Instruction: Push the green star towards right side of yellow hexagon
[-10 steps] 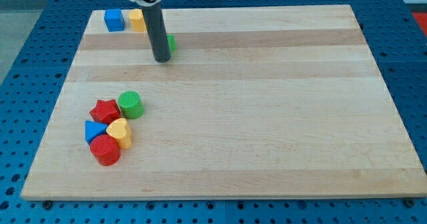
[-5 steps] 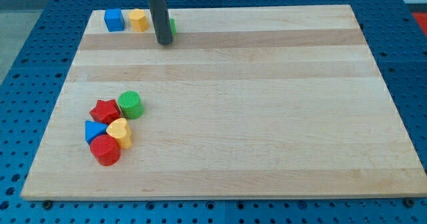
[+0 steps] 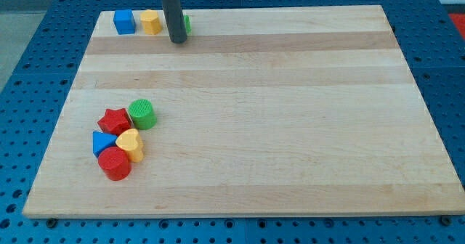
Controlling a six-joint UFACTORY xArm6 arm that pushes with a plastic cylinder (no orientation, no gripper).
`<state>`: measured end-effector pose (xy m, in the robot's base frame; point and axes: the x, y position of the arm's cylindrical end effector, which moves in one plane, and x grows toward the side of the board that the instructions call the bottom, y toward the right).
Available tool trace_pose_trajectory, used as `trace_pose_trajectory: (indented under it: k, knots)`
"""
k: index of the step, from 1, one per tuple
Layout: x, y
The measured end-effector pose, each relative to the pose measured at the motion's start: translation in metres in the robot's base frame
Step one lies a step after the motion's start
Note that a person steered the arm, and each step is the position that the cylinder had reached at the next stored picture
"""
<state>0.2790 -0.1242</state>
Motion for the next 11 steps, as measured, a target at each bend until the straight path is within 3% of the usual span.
trace_pose_trajectory:
  k: [11]
  knots:
    - [-0.012,-0.017]
